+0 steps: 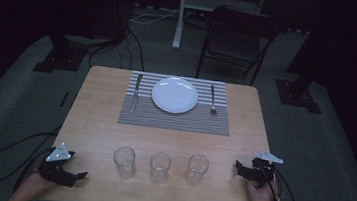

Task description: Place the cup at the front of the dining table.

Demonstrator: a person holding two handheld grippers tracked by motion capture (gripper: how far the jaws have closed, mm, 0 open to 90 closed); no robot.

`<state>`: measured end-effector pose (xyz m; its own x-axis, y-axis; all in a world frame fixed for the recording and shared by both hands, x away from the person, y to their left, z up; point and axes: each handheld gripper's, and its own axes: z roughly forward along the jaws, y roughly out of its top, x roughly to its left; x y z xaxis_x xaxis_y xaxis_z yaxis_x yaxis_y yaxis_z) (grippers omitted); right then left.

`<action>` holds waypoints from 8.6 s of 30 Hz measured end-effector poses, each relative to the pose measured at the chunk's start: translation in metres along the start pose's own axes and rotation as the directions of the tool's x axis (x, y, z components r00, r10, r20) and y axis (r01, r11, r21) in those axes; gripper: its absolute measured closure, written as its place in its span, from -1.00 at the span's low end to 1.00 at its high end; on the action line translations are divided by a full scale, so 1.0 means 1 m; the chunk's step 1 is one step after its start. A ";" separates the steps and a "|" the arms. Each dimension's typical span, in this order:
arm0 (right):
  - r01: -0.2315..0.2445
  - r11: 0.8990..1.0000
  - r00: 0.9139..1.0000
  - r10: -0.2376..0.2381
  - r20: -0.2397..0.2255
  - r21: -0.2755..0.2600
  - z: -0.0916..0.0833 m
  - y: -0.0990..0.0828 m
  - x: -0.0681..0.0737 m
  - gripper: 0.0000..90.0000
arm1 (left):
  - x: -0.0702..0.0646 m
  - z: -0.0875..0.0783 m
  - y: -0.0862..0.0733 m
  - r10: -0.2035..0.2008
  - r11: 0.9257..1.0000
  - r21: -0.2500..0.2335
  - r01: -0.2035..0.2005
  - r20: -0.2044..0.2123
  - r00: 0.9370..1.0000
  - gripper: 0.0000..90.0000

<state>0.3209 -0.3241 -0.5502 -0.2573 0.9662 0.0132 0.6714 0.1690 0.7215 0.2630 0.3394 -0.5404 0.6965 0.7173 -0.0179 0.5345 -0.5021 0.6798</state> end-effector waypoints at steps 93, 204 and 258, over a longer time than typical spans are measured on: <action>0.002 1.000 1.000 -0.002 0.000 -0.001 0.000 0.000 0.000 -0.72 | -0.101 0.022 0.187 0.394 0.918 -0.079 -0.389 0.306 0.867 -0.89; 0.002 1.000 1.000 -0.002 0.000 -0.001 0.000 0.000 0.000 -0.72 | -0.045 0.090 0.279 0.074 0.987 0.145 -0.067 -0.045 0.996 -0.35; 0.002 1.000 1.000 -0.002 0.000 -0.001 0.000 0.000 0.000 -0.72 | 0.027 0.148 0.313 -0.093 0.981 0.153 0.117 -0.153 0.984 -1.00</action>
<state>0.3208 -0.3243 -0.5503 -0.2583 0.9660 0.0117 0.6704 0.1705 0.7221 0.5200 0.1306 -0.4366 0.5622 0.8264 0.0312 0.6794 -0.4830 0.5524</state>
